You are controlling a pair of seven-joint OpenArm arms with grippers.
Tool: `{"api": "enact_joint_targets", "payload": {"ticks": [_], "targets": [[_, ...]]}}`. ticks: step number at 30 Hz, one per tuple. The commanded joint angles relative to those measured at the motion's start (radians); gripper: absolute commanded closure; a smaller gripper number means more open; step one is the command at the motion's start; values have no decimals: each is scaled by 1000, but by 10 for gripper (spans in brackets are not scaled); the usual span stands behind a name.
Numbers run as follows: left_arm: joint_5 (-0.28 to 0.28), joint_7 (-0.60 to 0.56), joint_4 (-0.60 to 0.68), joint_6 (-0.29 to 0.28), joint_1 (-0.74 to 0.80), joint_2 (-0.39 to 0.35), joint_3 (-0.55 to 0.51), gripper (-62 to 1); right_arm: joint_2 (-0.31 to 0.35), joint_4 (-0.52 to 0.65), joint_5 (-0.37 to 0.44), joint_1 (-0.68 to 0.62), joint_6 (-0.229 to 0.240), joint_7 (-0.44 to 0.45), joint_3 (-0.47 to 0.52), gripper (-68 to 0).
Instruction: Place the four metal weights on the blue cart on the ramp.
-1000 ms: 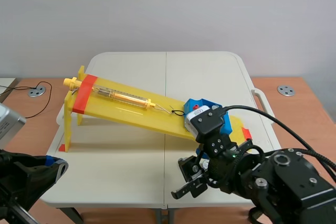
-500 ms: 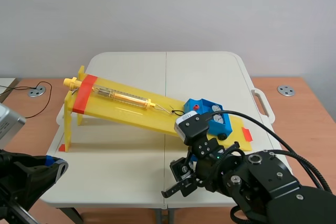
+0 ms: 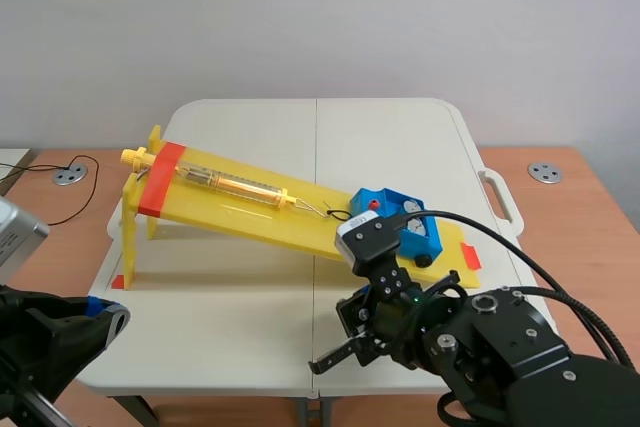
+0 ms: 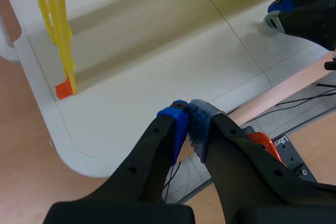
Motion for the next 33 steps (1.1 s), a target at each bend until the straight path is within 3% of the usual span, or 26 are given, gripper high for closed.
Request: {"api": "enact_joint_targets", "payload": {"ticks": [1, 9, 17, 27, 33], "targets": [[-77, -96, 43, -18, -19, 5, -13, -29, -11, 38, 26, 72, -48, 89, -3, -123], [-77, -96, 43, -18, -19, 5, -13, -29, 9, 35, 17, 72, -77, 74, -3, -9], [-77, -96, 43, -18, -19, 5, -13, -29, 57, 53, 20, 68, -96, 75, -3, -7], [-77, -96, 43, -18, -19, 5, -13, -29, 128, 289, 94, -22, -87, 29, 32, -7], [-77, -96, 43, -18, -19, 5, -13, -29, 138, 406, 133, -69, -50, -17, 47, -7]]}}
